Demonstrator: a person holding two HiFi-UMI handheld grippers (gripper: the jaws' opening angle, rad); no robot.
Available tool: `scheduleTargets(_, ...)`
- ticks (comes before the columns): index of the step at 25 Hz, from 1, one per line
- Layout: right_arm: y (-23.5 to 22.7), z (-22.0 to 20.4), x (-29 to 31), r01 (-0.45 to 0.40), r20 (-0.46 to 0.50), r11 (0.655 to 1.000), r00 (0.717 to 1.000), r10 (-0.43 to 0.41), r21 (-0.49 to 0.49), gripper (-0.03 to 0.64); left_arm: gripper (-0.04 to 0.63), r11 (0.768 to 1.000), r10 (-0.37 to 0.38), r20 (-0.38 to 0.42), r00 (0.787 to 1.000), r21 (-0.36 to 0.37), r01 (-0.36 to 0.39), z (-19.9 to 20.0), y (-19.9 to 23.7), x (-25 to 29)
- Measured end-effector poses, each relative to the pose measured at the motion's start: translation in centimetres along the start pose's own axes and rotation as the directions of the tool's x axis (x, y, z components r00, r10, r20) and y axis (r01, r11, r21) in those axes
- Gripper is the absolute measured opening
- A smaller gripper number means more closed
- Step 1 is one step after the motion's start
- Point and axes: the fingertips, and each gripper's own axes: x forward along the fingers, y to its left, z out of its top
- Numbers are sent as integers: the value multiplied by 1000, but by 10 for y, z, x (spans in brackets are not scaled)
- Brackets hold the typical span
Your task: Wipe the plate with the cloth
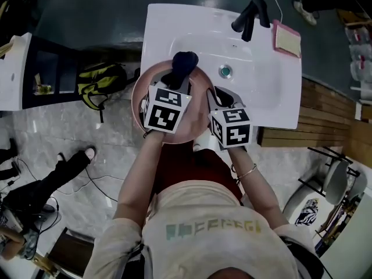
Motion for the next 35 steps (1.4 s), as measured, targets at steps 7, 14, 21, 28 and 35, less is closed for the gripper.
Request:
scheduleTargets(7,1,-2,0,12,-4,1000,1000,-12,-14,67,80,998,57,-5,998,-19,-57,-5,19,-9)
scheduleTargets(14,1,0,-2,29,5,999,1000,-28,-42,69,80,991,129,-25,991,-43,-130,-10,37,-20)
scheduleTargets(21,3,-1,-4,45,6,997,999,-44,-59,69,80,984,164,-34,986,-60,-166,-15,52,-37)
scheduleTargets(28,4,3,-3,66,17,996,998,-65,-65,69,80,980,193,53,980,-64,-190,-1,64,-64)
scheduleTargets(35,1,4,-3,65,27,997,998,-63,-50,69,80,994,51,102,993,-104,-41,11,22,-80)
